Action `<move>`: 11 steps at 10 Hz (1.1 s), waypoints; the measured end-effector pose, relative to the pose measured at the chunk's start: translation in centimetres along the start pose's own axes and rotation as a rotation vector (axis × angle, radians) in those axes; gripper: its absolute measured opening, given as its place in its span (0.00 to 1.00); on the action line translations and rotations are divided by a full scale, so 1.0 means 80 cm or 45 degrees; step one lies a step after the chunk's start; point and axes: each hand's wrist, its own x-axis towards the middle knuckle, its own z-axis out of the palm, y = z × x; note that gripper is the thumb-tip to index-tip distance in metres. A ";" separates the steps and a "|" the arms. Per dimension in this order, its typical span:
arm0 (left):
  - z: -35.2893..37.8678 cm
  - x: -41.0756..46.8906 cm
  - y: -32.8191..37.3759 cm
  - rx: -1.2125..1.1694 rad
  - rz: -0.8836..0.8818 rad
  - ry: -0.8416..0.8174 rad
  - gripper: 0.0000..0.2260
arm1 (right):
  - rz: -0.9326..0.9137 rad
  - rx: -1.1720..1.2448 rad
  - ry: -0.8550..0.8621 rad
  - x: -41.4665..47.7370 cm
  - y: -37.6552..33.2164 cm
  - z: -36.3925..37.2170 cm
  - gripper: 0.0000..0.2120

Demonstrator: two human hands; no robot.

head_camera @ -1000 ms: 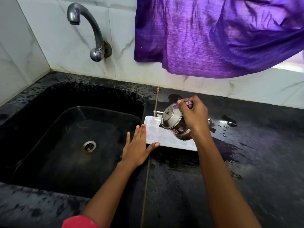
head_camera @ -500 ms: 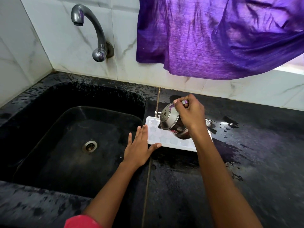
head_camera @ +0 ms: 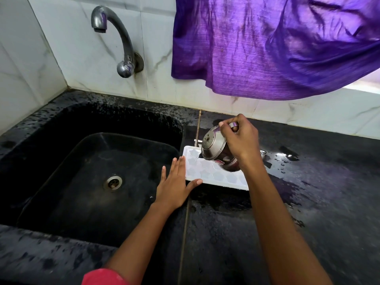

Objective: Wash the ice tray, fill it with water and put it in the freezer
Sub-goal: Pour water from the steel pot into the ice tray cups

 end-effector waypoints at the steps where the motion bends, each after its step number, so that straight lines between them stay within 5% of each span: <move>1: 0.001 0.000 -0.001 -0.002 -0.003 0.000 0.39 | -0.006 0.004 0.008 0.001 0.001 -0.001 0.06; 5: 0.001 0.001 0.000 -0.001 -0.007 -0.009 0.39 | 0.106 0.157 0.024 0.001 0.013 0.002 0.05; 9: -0.010 0.007 0.000 0.064 -0.010 -0.011 0.40 | 0.450 0.919 0.104 -0.005 0.051 -0.001 0.10; 10: -0.022 0.016 0.010 -0.186 0.046 0.065 0.36 | 0.490 1.114 0.153 -0.006 0.058 -0.004 0.12; 11: -0.037 0.021 0.034 -0.770 0.111 0.118 0.26 | 0.532 1.236 0.189 -0.005 0.066 -0.006 0.13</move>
